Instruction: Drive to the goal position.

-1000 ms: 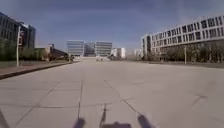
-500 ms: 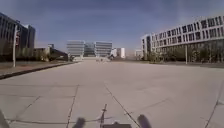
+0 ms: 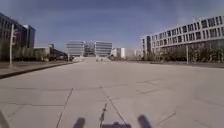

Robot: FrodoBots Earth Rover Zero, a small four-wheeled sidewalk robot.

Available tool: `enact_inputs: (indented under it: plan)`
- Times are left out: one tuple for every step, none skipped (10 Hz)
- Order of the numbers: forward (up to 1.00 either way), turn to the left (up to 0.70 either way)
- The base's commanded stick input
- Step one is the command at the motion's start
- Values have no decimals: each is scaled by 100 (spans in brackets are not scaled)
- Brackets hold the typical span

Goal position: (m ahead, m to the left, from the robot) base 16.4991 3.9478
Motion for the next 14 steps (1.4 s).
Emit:
enact_inputs:
  plan:
    - [70, 0]
    - [70, 0]
    - [70, 0]
    - [70, 0]
    - [70, 15]
    - [70, 35]
    - [70, 35]
    - [70, 35]
    - [70, 35]
    - [70, 15]
    - [70, 0]
    - [70, 0]
    - [70, 0]
    - [70, 0]
